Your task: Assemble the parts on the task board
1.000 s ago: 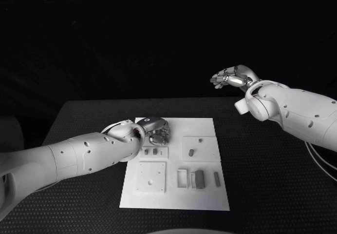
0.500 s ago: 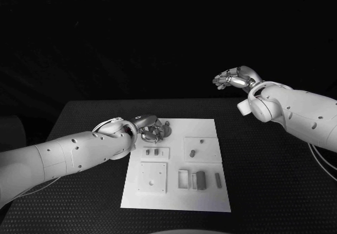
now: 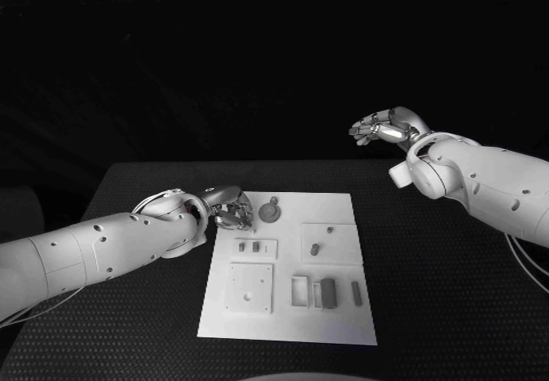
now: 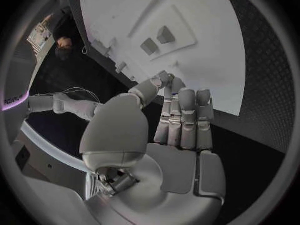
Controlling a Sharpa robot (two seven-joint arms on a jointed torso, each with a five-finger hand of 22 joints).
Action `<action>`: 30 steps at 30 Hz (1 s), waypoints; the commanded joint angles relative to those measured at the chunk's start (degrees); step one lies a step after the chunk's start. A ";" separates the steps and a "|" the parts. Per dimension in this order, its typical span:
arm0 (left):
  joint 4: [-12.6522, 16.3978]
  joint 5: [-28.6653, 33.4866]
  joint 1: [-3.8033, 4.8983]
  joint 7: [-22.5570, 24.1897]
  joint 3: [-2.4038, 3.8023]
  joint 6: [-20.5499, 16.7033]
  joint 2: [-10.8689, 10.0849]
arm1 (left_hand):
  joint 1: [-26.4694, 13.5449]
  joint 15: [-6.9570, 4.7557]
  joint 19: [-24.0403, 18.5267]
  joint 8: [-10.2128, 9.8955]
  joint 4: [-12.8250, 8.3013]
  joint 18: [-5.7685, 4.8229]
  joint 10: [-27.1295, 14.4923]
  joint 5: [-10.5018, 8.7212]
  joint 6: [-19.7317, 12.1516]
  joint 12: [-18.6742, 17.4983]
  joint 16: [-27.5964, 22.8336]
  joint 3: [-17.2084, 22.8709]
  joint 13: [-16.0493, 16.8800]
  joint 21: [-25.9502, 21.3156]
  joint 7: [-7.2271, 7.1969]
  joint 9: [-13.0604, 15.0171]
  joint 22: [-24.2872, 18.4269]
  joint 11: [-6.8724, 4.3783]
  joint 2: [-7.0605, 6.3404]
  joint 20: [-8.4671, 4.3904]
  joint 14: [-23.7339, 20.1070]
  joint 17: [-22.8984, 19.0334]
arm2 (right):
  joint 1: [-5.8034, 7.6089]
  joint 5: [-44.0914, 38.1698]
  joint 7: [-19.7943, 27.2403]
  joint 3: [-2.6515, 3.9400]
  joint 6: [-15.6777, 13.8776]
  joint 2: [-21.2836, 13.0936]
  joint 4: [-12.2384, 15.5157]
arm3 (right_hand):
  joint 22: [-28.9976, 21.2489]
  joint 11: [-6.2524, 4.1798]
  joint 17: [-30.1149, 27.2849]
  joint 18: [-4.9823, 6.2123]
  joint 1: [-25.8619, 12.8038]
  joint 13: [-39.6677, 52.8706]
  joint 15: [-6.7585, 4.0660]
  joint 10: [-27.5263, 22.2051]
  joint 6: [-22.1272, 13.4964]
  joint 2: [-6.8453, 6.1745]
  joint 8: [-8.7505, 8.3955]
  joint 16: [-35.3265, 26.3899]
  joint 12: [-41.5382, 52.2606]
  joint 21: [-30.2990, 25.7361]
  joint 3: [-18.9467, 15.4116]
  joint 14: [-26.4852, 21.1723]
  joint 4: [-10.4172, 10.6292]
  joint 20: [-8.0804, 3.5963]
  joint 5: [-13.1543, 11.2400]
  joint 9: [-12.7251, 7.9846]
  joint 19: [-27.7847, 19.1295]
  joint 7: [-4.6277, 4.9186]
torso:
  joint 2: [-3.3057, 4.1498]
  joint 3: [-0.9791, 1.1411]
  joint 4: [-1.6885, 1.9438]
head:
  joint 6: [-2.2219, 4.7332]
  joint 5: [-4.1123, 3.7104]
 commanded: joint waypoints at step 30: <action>-1.99 0.22 0.03 -0.05 0.03 4.01 1.97 | -0.18 -0.10 0.45 0.10 0.02 0.97 0.54 0.23 0.26 -0.35 0.21 0.46 -0.05 0.35 0.01 -0.03 1.01 -0.02 0.50 -3.64 0.21 -0.17 | 0.00 -0.04 0.51 0.03 0.56 0.17 0.08 | 0.16 0.11 -0.05 -0.59 -0.24 -0.06 0.34 0.33 -0.52 0.35 0.25 -0.25 -0.35 -0.45 -0.17 -0.01 -0.12 0.03 0.28 -0.09 0.17 0.58 | 0.10 0.14 -0.29 | -0.09 0.34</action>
